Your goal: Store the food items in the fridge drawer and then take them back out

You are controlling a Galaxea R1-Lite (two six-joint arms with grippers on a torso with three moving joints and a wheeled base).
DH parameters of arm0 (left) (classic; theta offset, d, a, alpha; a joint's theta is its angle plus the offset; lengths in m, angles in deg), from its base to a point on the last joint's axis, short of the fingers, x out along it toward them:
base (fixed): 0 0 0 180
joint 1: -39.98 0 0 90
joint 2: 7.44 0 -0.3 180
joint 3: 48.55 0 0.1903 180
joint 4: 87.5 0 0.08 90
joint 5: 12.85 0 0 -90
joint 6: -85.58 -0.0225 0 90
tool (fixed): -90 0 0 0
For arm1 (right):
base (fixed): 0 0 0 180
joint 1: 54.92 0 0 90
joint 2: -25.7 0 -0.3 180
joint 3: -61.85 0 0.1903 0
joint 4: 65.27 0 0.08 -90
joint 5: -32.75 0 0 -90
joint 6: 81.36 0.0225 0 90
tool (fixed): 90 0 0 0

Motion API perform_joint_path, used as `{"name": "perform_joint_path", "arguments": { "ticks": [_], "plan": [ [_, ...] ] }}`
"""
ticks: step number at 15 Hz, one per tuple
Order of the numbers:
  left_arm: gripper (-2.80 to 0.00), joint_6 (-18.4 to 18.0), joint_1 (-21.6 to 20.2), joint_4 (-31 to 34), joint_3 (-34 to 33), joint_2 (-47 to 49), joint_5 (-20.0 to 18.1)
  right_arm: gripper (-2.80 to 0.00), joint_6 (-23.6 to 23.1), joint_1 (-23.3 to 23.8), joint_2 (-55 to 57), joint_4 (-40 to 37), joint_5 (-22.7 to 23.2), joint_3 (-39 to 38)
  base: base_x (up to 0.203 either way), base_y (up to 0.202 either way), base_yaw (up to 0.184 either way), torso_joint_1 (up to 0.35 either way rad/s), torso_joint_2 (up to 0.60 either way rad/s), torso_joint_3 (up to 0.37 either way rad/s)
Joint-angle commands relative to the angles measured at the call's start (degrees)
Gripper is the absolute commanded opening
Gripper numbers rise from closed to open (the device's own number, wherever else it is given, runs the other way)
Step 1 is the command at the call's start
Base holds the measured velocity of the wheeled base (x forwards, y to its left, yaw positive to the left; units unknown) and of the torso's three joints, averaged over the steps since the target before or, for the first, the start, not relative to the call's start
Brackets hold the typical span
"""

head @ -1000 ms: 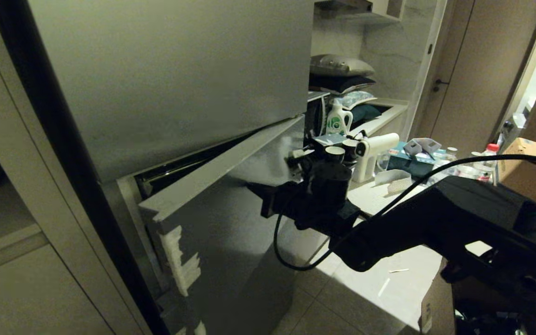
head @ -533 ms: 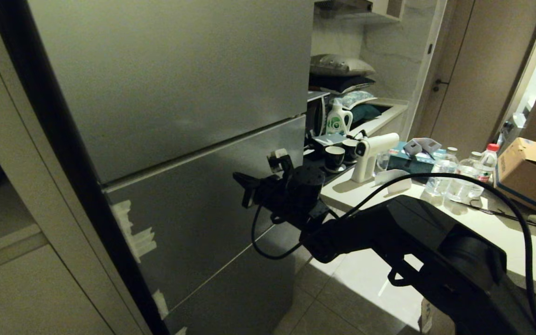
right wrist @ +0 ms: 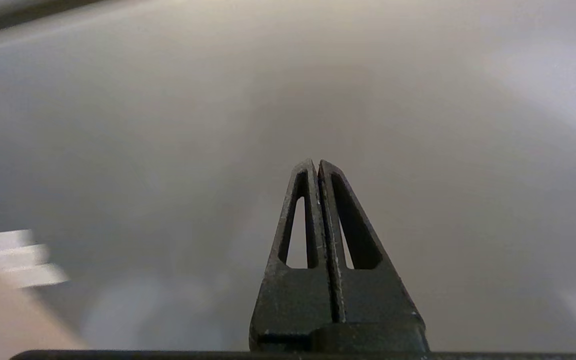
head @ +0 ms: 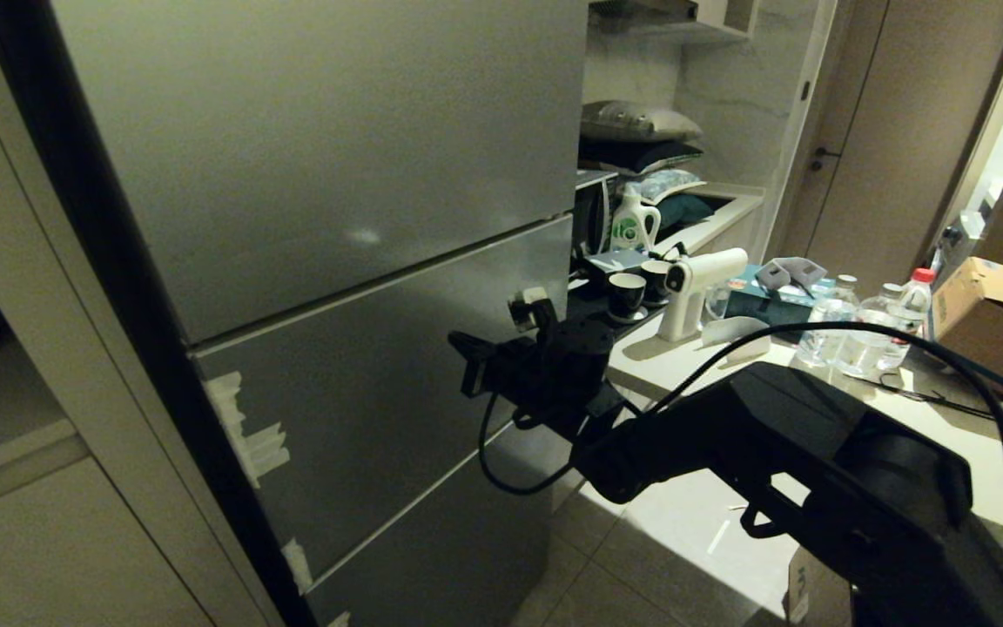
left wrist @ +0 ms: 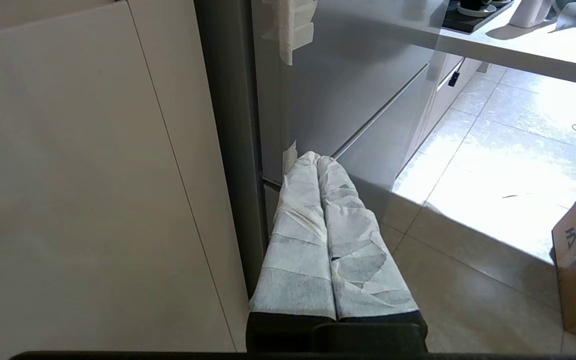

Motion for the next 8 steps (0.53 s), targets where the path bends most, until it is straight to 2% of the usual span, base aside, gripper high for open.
{"name": "perform_joint_path", "arguments": {
  "ticks": [1,8],
  "plan": [
    [-2.8,0.0,0.0,0.0,0.0,0.0,0.0,-2.8,-0.1,-0.3,-11.1,0.7,0.0,-9.5,0.0,0.0,0.0,0.0,0.0,0.0],
    [-2.8,0.0,0.0,0.0,0.0,0.0,0.0,-2.8,-3.4,-0.7,-37.6,1.1,0.0,-44.5,0.0,0.0,0.0,0.0,0.0,0.0]
  ]
}}
